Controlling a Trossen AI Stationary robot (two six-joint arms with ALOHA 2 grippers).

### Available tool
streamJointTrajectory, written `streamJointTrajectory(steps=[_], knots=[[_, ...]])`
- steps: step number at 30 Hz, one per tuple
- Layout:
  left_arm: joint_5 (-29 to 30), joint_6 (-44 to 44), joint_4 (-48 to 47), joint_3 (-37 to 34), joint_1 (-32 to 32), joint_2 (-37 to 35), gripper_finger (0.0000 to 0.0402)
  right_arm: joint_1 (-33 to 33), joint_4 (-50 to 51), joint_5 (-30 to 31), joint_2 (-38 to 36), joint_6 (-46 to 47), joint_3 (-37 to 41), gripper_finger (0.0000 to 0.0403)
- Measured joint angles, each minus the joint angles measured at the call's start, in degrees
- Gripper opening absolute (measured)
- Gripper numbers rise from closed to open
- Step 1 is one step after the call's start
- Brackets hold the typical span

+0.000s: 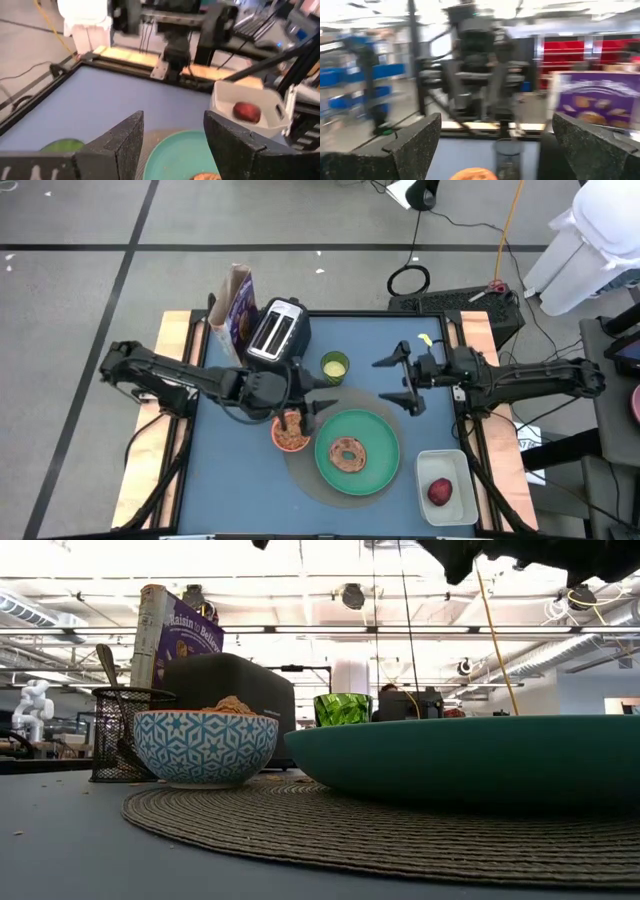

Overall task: Arrange a breakfast setting
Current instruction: Put the apple on the gray table mat

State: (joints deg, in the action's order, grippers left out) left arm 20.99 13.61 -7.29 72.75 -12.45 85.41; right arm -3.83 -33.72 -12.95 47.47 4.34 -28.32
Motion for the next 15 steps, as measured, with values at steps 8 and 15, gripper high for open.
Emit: streamJointTrajectory(steps=[8, 15], knots=[[0.17, -0.02, -4.4, -0.13, -0.22, -0.62, 0.0214, 1.44, 10.93, -2.18, -5.38, 1.05, 0.0, 0.0375], [0.17, 0.0, -5.03, -0.13, -0.21, -0.64, 0.0214, 2.6, 14.83, -2.05, -10.01, 5.69, -0.01, 0.0375]])
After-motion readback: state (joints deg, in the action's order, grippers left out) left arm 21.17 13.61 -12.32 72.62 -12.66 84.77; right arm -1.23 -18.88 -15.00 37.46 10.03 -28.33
